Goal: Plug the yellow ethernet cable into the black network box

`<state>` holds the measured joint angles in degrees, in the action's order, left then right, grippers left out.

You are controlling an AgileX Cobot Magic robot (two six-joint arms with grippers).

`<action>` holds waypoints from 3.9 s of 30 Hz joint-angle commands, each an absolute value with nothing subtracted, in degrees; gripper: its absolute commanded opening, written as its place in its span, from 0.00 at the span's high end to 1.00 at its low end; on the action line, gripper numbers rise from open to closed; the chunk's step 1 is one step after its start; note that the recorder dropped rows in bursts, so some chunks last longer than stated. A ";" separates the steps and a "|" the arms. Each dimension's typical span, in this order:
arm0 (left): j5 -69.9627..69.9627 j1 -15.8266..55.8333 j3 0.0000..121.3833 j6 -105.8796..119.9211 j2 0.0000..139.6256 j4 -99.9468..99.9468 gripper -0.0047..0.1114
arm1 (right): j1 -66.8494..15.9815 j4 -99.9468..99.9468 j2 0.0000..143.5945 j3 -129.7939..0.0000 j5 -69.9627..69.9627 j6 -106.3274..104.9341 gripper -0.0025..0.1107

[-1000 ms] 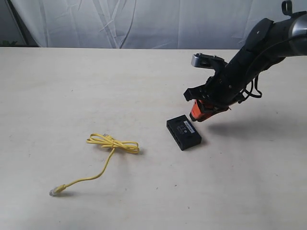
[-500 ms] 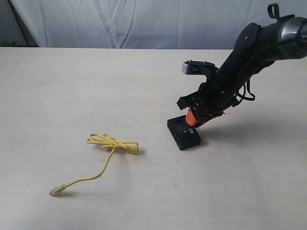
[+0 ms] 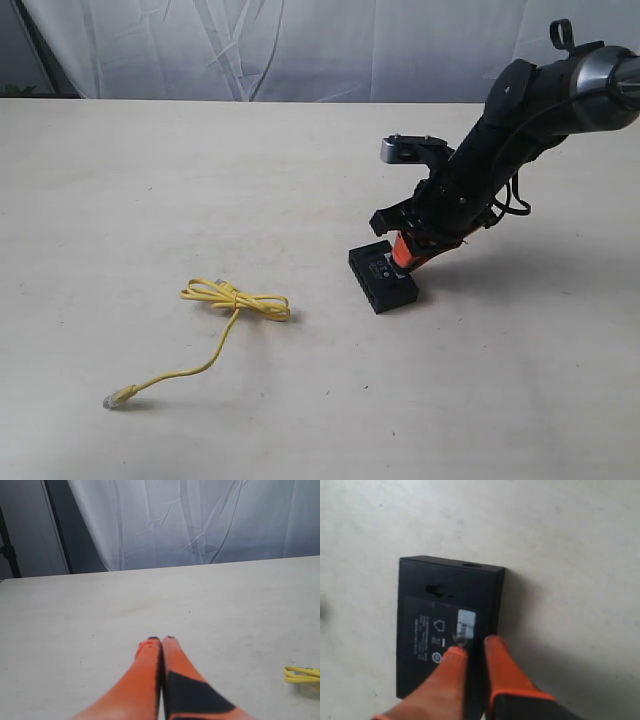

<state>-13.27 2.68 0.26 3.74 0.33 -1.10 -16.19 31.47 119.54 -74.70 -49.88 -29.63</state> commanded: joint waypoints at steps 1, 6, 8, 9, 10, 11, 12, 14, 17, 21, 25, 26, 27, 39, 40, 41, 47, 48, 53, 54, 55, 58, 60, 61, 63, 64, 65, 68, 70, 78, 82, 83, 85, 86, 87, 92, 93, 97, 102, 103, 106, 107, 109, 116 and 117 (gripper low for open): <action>-12.92 2.41 0.00 3.55 0.00 -1.13 0.96 | -16.11 30.14 119.50 -74.51 -49.70 -29.74 0.99; -12.92 2.41 0.00 3.55 0.00 -1.13 0.96 | -16.11 29.83 119.50 -74.51 -49.70 -29.74 0.99; -12.92 2.41 0.00 3.55 0.00 -1.13 0.96 | -16.11 29.83 119.50 -74.51 -49.70 -29.74 0.99; -12.92 2.41 0.00 3.55 0.00 -1.13 0.96 | -16.11 29.83 119.50 -74.51 -49.70 -29.74 0.99; -12.92 2.41 0.00 3.55 0.00 -1.13 0.96 | -16.11 29.83 119.50 -74.51 -49.70 -29.74 0.99; -12.92 2.41 0.00 3.55 0.00 -1.13 0.96 | -16.11 29.83 119.50 -74.51 -49.70 -29.74 0.99; -12.92 2.41 0.00 3.55 0.00 -1.13 0.96 | -16.11 29.83 119.50 -74.51 -49.70 -29.74 0.99; -12.92 2.41 0.00 3.55 0.00 -1.13 0.96 | -16.11 29.83 119.50 -74.51 -49.70 -29.74 0.99; -12.92 2.41 0.00 3.55 0.00 -1.13 0.96 | -16.11 29.83 119.50 -74.51 -49.70 -29.74 0.99; -12.92 2.41 0.00 3.55 0.00 -1.13 0.96 | -16.11 29.83 119.50 -74.51 -49.70 -29.74 0.99; -12.92 2.41 0.00 3.55 0.00 -1.13 0.96 | -16.11 30.08 119.50 -74.51 -49.70 -29.62 0.99; -12.92 2.41 0.00 3.55 0.00 -1.13 0.96 | -16.11 30.08 119.50 -74.51 -49.70 -29.62 0.99; -12.92 2.41 0.00 3.55 0.00 -1.13 0.96 | -16.11 30.08 119.50 -74.51 -49.70 -29.62 0.99; -13.19 2.41 0.00 3.55 0.00 1.23 0.96 | -16.11 30.08 119.50 -74.51 -49.70 -29.62 0.99; -13.19 2.41 0.00 3.55 0.00 1.93 0.96 | -16.11 30.08 119.50 -74.51 -49.70 -29.62 0.99; -13.19 2.41 0.00 3.55 0.00 2.24 0.96 | -16.11 30.08 119.50 -74.51 -49.70 -29.62 0.99; -13.19 2.41 0.00 3.55 0.00 2.24 0.96 | -16.11 30.08 119.50 -74.51 -49.70 -29.62 0.99; -13.19 2.41 0.00 3.55 0.00 2.24 0.96 | -16.11 30.08 119.50 -74.51 -49.70 -29.62 0.99; -10.88 2.41 0.00 3.55 0.00 2.05 0.96 | -16.11 29.98 119.50 -74.51 -49.70 -29.62 0.99; -10.21 2.41 0.00 3.55 0.00 2.05 0.96 | -16.11 29.98 119.50 -74.51 -49.70 -29.62 0.99; -9.21 2.41 0.00 3.55 0.00 2.05 0.96 | -16.11 29.98 119.50 -74.51 -49.70 -29.62 0.99; -5.25 2.41 0.00 3.55 0.00 2.05 0.96 | -16.11 29.98 119.50 -74.51 -49.70 -29.62 0.99; -2.73 2.41 0.00 3.55 0.00 2.05 0.96 | -16.11 29.98 119.50 -74.51 -49.70 -29.62 0.99; -1.49 2.41 0.00 3.55 0.00 2.05 0.96 | -16.11 29.98 119.50 -74.51 -49.70 -29.62 0.99; 0.35 2.41 0.00 3.55 0.00 2.05 0.96 | -16.11 29.98 119.50 -74.51 -49.70 -29.62 0.99; 1.11 2.41 0.00 3.55 0.00 2.05 0.96 | -16.11 29.98 119.50 -74.51 -49.70 -29.62 0.99; 1.39 2.41 0.00 3.55 0.00 2.05 0.96 | -16.11 29.98 119.50 -74.51 -49.70 -29.62 0.99; 1.66 2.41 0.00 3.55 0.00 2.05 0.96 | -16.11 29.98 119.50 -74.51 -49.70 -29.62 0.99; 1.66 2.41 0.00 3.55 0.00 2.05 0.96 | -16.11 29.98 119.50 -74.51 -49.70 -29.62 0.99; 1.78 2.41 0.00 3.41 0.00 -1.62 0.96 | -16.11 29.98 119.50 -74.51 -49.70 -29.62 0.99; 1.78 2.41 0.00 3.41 0.00 -3.29 0.96 | -16.11 29.98 119.50 -74.51 -49.70 -29.62 0.99; 1.78 2.41 0.00 3.41 0.00 -3.97 0.96 | -16.11 29.98 119.50 -74.51 -49.70 -29.62 0.99; 1.78 2.41 0.00 3.41 0.00 -4.74 0.96 | -16.11 29.98 119.50 -74.51 -49.70 -29.62 0.99; 1.78 2.41 0.00 3.41 0.00 -4.87 0.96 | -16.11 29.98 119.50 -74.51 -49.70 -29.62 0.99; 1.78 2.41 0.00 3.41 0.00 -4.87 0.96 | -16.11 29.98 119.50 -74.51 -49.70 -29.62 0.99; 3.35 2.41 0.00 3.41 0.00 -4.84 0.96 | -16.11 29.98 119.50 -74.51 -49.70 -29.62 0.99; 4.38 2.41 0.00 3.41 0.00 -4.84 0.96 | -16.11 29.98 119.50 -74.51 -49.70 -29.62 0.99; 9.88 2.41 0.00 3.41 0.00 -4.84 0.96 | -16.11 29.98 119.50 -74.51 -49.70 -29.62 0.99; 8.73 2.41 1.19 3.41 0.00 -4.84 0.96 | -16.11 29.98 119.50 -74.51 -49.70 -29.62 0.99; 7.80 2.41 2.09 3.41 0.00 -4.84 0.96 | -16.11 29.98 119.50 -74.51 -49.70 -29.62 0.99; 4.05 2.41 5.53 3.41 0.75 -4.84 0.96 | -16.11 29.98 119.50 -74.51 -49.70 -29.62 0.99; 2.48 2.41 6.81 3.41 1.62 -4.84 0.96 | -16.11 29.98 119.50 -74.51 -49.70 -29.62 0.99; -0.64 2.41 9.23 3.41 3.56 -4.62 0.96 | -16.11 29.98 119.50 -74.51 -49.70 -29.62 0.99; -15.82 2.41 17.65 3.41 13.86 -4.37 0.96 | -16.11 29.98 119.50 -74.51 -49.70 -29.62 0.99; -17.68 2.41 18.65 3.41 15.25 -4.75 0.96 | -16.11 29.98 119.50 -74.51 -49.70 -29.62 0.99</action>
<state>-12.36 2.68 16.36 3.74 11.78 -4.29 -16.19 31.25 119.54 -74.70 -49.88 -29.40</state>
